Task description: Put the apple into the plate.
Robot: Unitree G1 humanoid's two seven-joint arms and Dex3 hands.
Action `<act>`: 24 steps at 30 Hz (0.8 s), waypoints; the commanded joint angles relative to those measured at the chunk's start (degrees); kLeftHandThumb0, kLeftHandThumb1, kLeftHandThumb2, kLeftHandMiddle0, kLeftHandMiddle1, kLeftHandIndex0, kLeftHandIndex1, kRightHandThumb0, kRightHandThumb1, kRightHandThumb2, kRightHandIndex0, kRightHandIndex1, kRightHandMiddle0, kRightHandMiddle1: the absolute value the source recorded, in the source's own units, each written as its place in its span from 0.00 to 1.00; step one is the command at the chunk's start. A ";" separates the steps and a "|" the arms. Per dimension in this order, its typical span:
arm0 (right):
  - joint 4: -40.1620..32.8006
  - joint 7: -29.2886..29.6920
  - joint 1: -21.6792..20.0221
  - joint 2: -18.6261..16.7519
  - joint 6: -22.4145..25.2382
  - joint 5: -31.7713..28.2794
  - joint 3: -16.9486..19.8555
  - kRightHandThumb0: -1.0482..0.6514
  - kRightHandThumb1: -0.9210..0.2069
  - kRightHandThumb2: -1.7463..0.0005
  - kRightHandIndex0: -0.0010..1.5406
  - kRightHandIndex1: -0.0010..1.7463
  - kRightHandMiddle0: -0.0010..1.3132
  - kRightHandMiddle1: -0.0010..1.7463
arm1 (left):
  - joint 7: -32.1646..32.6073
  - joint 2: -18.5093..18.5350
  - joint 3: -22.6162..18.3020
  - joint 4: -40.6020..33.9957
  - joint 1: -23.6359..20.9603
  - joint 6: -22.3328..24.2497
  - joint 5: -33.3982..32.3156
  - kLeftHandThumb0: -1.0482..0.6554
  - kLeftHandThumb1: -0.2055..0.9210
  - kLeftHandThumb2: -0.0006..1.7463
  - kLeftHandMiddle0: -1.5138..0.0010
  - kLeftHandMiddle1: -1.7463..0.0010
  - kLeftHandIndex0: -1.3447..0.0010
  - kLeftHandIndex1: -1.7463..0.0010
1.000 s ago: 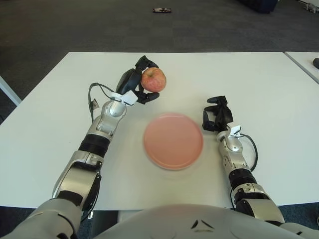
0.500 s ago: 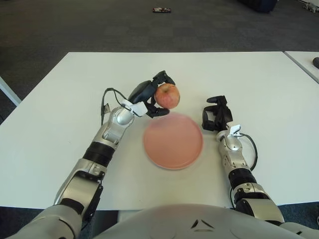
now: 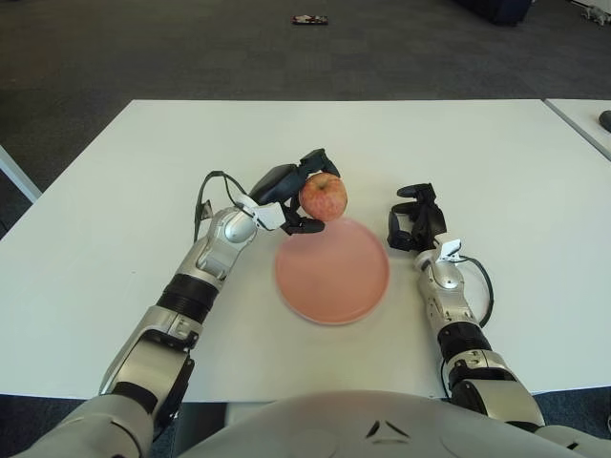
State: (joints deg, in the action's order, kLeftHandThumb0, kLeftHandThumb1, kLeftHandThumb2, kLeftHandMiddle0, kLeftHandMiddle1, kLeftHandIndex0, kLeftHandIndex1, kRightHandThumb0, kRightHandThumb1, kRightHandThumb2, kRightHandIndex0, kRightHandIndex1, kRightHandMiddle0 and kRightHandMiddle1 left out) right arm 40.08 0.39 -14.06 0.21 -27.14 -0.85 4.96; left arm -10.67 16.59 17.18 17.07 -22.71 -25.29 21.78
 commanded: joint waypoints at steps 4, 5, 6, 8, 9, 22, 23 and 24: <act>2.28 0.13 1.65 -0.75 1.40 -0.45 0.12 0.59 0.54 0.26 0.84 1.00 0.78 1.00 | -0.70 0.55 1.73 -0.31 0.07 -0.64 2.30 0.34 0.45 0.76 0.26 0.00 0.54 0.00; 2.27 0.07 1.66 -0.75 1.42 -0.50 0.13 0.59 0.54 0.26 0.84 1.00 0.78 1.00 | -0.64 0.55 1.89 -0.22 0.08 -0.62 2.58 0.34 0.45 0.76 0.26 0.00 0.54 0.00; 2.20 0.04 1.69 -0.78 1.47 -0.50 0.10 0.59 0.54 0.26 0.84 1.00 0.78 1.00 | -0.60 0.81 2.25 -0.10 0.03 -0.58 3.40 0.34 0.45 0.76 0.26 0.00 0.54 0.00; 2.10 0.05 1.73 -0.82 1.56 -0.48 0.06 0.59 0.54 0.26 0.84 1.00 0.78 1.00 | -0.62 1.25 2.77 0.02 -0.09 -0.48 4.61 0.34 0.45 0.76 0.26 0.00 0.54 0.00; 2.07 0.06 1.74 -0.83 1.59 -0.48 0.06 0.59 0.54 0.26 0.84 1.00 0.78 1.00 | -0.66 1.39 2.92 0.04 -0.14 -0.43 5.02 0.34 0.45 0.76 0.26 0.00 0.54 0.00; 2.64 -1.33 1.72 -0.74 0.87 -0.96 0.20 0.59 0.53 0.27 0.83 1.00 0.78 1.00 | -1.60 3.67 6.02 -0.59 0.11 -0.24 11.17 0.34 0.45 0.76 0.25 0.00 0.54 0.00; 2.66 -1.15 1.70 -0.77 0.88 -0.90 0.22 0.59 0.53 0.27 0.83 1.00 0.78 1.00 | -1.37 3.68 6.34 -0.61 0.31 -0.45 11.61 0.34 0.45 0.76 0.25 0.00 0.54 0.00; 2.68 -1.02 1.69 -0.79 0.89 -0.85 0.24 0.59 0.53 0.27 0.83 1.00 0.78 1.00 | -1.21 3.69 6.55 -0.62 0.45 -0.60 11.91 0.34 0.45 0.76 0.25 0.00 0.54 0.00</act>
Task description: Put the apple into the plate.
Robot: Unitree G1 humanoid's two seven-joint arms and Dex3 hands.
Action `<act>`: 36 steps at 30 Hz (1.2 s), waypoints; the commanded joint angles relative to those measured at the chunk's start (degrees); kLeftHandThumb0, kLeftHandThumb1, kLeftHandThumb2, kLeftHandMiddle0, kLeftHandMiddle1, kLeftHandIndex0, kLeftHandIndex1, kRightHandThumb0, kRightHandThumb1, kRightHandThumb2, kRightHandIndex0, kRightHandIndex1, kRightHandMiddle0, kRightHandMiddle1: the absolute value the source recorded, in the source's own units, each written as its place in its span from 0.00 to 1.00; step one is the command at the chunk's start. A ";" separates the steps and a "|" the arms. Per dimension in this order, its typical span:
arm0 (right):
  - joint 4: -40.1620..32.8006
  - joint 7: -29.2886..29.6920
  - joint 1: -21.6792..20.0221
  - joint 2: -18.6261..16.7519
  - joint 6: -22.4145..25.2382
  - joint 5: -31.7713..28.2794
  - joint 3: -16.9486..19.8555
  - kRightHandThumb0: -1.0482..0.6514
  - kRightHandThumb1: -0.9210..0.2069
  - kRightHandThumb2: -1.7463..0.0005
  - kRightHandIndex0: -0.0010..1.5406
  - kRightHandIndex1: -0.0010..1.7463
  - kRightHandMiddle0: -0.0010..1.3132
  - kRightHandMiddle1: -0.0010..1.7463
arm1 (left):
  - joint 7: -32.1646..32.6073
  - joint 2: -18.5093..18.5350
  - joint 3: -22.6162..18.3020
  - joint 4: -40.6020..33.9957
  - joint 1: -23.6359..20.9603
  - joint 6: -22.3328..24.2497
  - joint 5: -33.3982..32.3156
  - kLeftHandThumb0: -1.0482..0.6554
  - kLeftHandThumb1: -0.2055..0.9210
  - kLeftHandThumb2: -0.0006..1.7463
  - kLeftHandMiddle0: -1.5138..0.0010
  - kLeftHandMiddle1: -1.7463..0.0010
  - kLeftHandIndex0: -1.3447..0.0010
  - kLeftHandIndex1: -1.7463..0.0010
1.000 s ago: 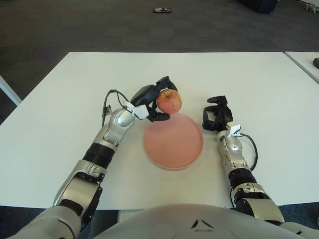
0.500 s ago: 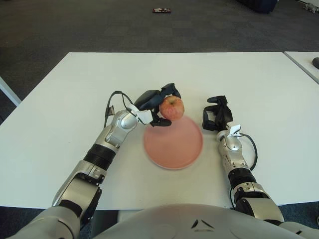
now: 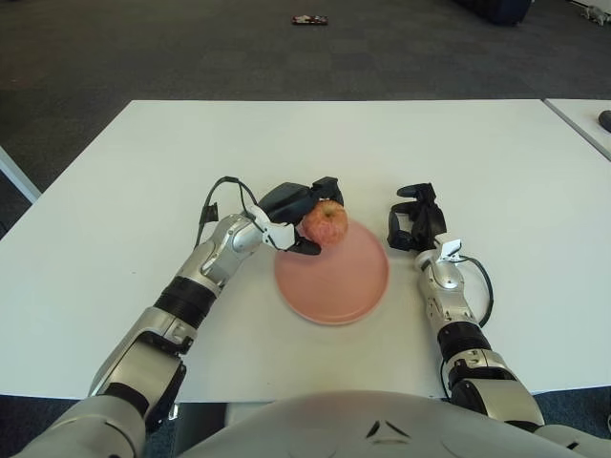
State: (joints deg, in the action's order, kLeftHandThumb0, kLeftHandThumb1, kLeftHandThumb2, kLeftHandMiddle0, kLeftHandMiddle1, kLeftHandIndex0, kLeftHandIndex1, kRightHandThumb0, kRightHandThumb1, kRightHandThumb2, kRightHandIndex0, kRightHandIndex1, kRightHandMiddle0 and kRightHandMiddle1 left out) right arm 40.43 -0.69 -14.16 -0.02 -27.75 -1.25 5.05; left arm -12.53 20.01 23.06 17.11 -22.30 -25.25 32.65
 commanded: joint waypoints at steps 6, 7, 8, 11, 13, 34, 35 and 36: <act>2.25 1.39 1.80 -0.69 1.67 0.07 0.13 0.59 0.54 0.27 0.83 1.00 0.78 1.00 | 1.62 0.05 2.13 -0.17 0.96 -1.92 2.73 0.34 0.44 0.77 0.25 0.00 0.54 0.00; 2.21 1.51 1.80 -0.69 1.76 0.09 0.10 0.59 0.54 0.27 0.83 1.00 0.78 1.00 | 1.88 0.00 2.32 0.04 1.05 -2.15 2.96 0.34 0.44 0.77 0.25 0.00 0.54 0.00; 2.26 1.63 1.75 -0.71 1.82 0.12 0.06 0.59 0.54 0.27 0.84 1.00 0.78 1.00 | 2.07 0.01 2.43 0.27 1.06 -2.36 3.08 0.34 0.44 0.77 0.25 0.00 0.54 0.00; 2.27 2.08 1.71 -0.73 1.89 0.29 -0.05 0.59 0.54 0.27 0.84 1.00 0.78 1.00 | 2.91 0.00 2.83 0.85 1.28 -2.93 3.64 0.34 0.43 0.77 0.25 0.00 0.53 0.00; 2.21 2.31 1.73 -0.72 2.01 0.38 -0.09 0.60 0.54 0.27 0.84 1.00 0.78 1.00 | 3.31 -0.05 3.03 1.15 1.41 -3.29 3.95 0.33 0.43 0.78 0.24 0.00 0.53 0.00; 2.61 1.58 1.56 -0.70 1.79 0.02 -0.13 0.59 0.54 0.26 0.83 1.00 0.78 1.00 | 5.29 0.07 4.12 2.23 1.92 -6.17 4.90 0.33 0.42 0.79 0.24 0.00 0.52 0.00; 2.64 1.56 1.57 -0.68 1.73 0.03 -0.14 0.59 0.54 0.26 0.83 1.00 0.78 1.00 | 5.39 0.05 4.14 2.10 2.03 -6.27 4.92 0.33 0.42 0.78 0.24 0.00 0.52 0.00; 2.66 1.55 1.57 -0.67 1.69 0.05 -0.15 0.59 0.54 0.26 0.83 1.00 0.78 1.00 | 5.46 0.03 4.15 2.03 2.09 -6.34 4.94 0.33 0.42 0.78 0.24 0.00 0.52 0.00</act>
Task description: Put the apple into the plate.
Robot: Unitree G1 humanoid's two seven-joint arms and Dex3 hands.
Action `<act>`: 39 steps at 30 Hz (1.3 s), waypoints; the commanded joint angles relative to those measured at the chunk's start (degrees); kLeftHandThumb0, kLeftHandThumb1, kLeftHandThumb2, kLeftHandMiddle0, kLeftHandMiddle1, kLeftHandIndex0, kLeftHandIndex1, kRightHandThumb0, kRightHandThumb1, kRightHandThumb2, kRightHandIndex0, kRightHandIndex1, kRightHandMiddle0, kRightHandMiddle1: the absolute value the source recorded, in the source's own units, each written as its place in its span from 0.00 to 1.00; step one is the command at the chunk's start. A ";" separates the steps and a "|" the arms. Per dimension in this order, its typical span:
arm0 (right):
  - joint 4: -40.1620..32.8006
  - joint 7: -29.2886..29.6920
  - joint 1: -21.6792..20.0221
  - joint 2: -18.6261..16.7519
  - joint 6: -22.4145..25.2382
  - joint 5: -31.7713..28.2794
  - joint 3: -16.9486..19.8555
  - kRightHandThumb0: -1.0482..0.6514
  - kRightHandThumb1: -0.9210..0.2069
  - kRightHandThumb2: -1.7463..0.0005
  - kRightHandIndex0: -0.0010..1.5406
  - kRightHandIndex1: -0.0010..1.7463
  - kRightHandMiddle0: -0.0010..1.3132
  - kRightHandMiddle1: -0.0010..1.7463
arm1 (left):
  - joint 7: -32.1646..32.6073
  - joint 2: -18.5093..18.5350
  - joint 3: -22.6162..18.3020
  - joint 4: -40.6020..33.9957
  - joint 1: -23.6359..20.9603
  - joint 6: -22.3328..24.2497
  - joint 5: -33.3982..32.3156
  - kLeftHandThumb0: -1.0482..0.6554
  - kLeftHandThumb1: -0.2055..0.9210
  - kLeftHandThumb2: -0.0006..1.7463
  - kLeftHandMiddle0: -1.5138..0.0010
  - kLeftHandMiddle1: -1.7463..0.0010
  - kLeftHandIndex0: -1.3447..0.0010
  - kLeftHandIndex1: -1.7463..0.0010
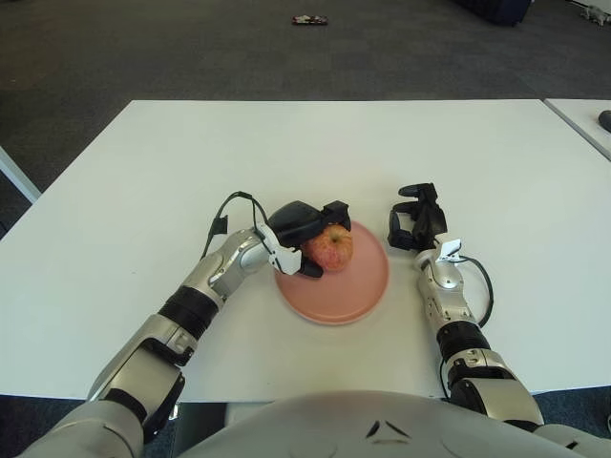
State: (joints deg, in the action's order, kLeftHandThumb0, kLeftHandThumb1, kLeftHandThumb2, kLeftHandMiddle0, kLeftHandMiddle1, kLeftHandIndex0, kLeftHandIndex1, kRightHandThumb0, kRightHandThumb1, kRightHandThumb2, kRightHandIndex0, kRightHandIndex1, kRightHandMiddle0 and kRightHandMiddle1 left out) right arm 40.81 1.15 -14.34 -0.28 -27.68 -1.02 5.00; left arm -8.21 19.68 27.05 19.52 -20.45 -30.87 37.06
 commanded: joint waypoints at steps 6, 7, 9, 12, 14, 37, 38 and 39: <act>2.80 -0.59 1.45 -0.41 1.31 -0.36 -0.03 0.59 0.54 0.26 0.83 1.00 0.78 1.00 | 1.77 0.16 -0.10 -0.37 0.41 -1.59 0.19 0.34 0.44 0.77 0.27 0.00 0.54 0.00; 2.85 -0.63 1.43 -0.41 1.29 -0.37 0.00 0.59 0.54 0.26 0.83 1.00 0.78 1.00 | 1.97 0.14 -0.12 -0.32 0.43 -1.75 0.22 0.34 0.45 0.76 0.27 0.00 0.54 0.00; 2.89 -0.53 1.42 -0.41 1.32 -0.31 0.05 0.59 0.54 0.26 0.83 1.00 0.78 1.00 | 2.50 0.22 -0.16 -0.47 0.53 -2.32 0.35 0.34 0.50 0.72 0.31 0.00 0.57 0.00; 3.15 -0.31 1.18 -0.42 1.36 -0.27 0.15 0.59 0.54 0.26 0.83 1.00 0.78 1.00 | 2.75 0.39 -0.22 -0.43 0.42 -3.01 0.28 0.35 0.54 0.69 0.37 0.00 0.60 0.00; 3.19 -0.28 1.25 -0.49 1.01 -0.40 0.26 0.59 0.54 0.26 0.83 1.00 0.78 1.00 | 2.67 0.88 -0.33 -0.41 0.30 -3.99 0.01 0.26 0.69 0.52 0.51 0.00 0.69 0.00; 6.64 -2.34 -0.22 0.01 -1.29 -1.05 1.08 0.58 0.55 0.25 0.82 1.00 0.76 1.00 | -1.57 3.29 -0.91 3.84 -2.87 -11.66 -6.17 0.00 1.00 0.17 1.00 1.00 1.00 1.00; 6.72 -2.44 -0.27 0.01 -1.32 -1.08 1.13 0.58 0.55 0.25 0.82 1.00 0.76 1.00 | -1.93 3.30 -1.00 4.02 -2.99 -11.76 -6.66 0.00 1.00 0.17 1.00 1.00 1.00 1.00; 6.78 -2.51 -0.31 0.02 -1.35 -1.10 1.17 0.58 0.55 0.25 0.81 1.00 0.75 1.00 | -2.22 3.30 -1.07 4.14 -3.07 -11.85 -7.02 0.00 1.00 0.16 1.00 1.00 1.00 1.00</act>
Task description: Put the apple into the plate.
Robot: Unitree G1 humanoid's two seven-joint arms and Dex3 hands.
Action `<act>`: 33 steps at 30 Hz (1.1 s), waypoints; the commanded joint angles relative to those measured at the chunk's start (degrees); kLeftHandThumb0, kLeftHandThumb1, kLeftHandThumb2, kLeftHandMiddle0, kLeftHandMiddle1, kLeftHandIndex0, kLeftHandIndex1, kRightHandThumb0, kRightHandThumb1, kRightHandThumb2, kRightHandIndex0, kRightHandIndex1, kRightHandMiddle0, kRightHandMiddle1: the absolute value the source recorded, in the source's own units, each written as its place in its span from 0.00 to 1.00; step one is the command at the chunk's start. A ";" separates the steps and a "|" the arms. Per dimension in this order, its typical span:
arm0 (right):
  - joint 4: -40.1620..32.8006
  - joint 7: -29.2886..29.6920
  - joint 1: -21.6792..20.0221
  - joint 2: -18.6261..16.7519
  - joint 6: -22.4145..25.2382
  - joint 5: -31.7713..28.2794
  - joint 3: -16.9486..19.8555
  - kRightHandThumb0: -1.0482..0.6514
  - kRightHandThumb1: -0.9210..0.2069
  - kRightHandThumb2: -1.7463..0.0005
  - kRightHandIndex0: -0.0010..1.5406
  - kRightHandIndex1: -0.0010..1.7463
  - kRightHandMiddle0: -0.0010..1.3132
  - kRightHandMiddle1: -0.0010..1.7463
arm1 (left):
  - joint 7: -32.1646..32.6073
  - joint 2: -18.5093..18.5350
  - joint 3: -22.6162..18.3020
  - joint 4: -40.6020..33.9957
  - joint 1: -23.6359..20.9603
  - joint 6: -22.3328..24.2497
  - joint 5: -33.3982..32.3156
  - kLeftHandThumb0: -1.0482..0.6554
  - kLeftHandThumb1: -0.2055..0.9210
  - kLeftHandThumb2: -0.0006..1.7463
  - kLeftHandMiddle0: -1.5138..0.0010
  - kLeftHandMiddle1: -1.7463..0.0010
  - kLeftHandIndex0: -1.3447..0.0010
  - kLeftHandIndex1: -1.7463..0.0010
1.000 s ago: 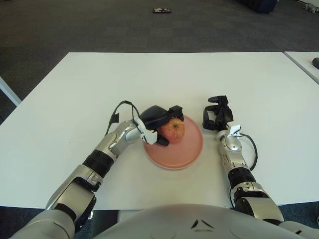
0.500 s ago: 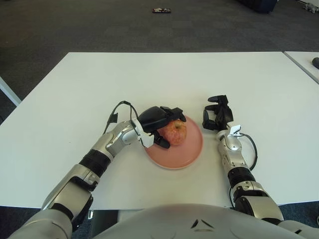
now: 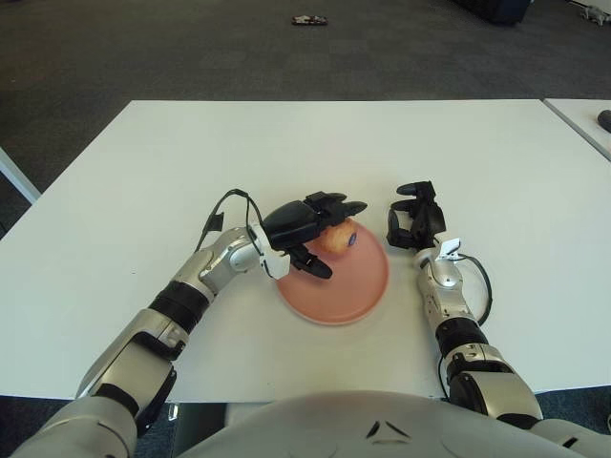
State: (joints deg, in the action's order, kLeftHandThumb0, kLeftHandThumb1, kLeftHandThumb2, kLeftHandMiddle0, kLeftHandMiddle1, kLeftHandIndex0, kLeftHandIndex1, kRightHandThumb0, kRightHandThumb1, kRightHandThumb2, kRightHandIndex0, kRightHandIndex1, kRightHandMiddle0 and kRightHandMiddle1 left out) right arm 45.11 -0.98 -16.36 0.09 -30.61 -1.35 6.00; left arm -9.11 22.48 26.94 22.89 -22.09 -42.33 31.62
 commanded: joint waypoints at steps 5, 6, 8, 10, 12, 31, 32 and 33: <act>2.65 -0.17 1.60 -0.45 1.64 -0.57 0.32 0.58 0.56 0.25 0.82 1.00 0.76 1.00 | -2.03 0.24 -1.44 1.05 -1.28 -0.65 -3.12 0.00 1.00 0.14 1.00 1.00 1.00 1.00; 2.56 -0.04 1.61 -0.50 1.84 -0.47 0.28 0.58 0.55 0.25 0.82 1.00 0.76 1.00 | -1.96 0.26 -1.79 1.01 -1.18 -0.68 -3.59 0.00 1.00 0.13 1.00 1.00 1.00 1.00; 2.34 0.11 1.68 -0.52 2.14 -0.34 0.24 0.59 0.55 0.26 0.82 1.00 0.77 1.00 | -1.85 0.21 -2.31 0.83 -1.00 -0.64 -4.11 0.00 1.00 0.12 1.00 1.00 1.00 1.00; 2.18 0.19 1.74 -0.54 2.28 -0.28 0.20 0.59 0.55 0.26 0.83 1.00 0.77 1.00 | -1.87 0.18 -2.57 0.70 -0.90 -0.63 -4.33 0.00 1.00 0.11 1.00 1.00 1.00 1.00; 1.88 0.38 1.82 -0.55 2.70 -0.11 0.09 0.59 0.55 0.26 0.83 1.00 0.77 1.00 | -2.27 0.56 -3.48 -0.50 -0.46 -0.28 -5.41 0.00 1.00 0.11 1.00 1.00 1.00 1.00; -0.47 1.24 2.55 -0.75 4.45 0.43 -0.65 0.60 0.54 0.26 0.83 1.00 0.79 1.00 | -10.11 0.23 -17.85 -2.22 -1.31 6.43 -30.91 0.01 1.00 0.20 1.00 1.00 1.00 1.00; -0.64 1.30 2.58 -0.77 4.59 0.44 -0.68 0.60 0.54 0.26 0.83 1.00 0.79 1.00 | -10.10 0.09 -18.48 -1.87 -1.47 6.43 -31.42 0.01 1.00 0.22 1.00 1.00 1.00 1.00; -0.79 1.41 2.63 -0.80 4.71 0.48 -0.72 0.60 0.54 0.26 0.83 1.00 0.79 1.00 | -9.16 -0.07 -19.42 -0.48 -1.91 5.77 -31.20 0.02 1.00 0.25 1.00 1.00 1.00 1.00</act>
State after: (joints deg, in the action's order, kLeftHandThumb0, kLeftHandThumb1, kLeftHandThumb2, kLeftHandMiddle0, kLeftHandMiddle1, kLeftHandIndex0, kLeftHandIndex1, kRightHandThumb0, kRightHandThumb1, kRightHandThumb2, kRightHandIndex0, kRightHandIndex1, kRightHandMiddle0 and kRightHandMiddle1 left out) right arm 43.17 -0.02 -16.18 -0.06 -28.15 -1.06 5.61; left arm -18.40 22.82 10.31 20.56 -22.33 -36.81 2.43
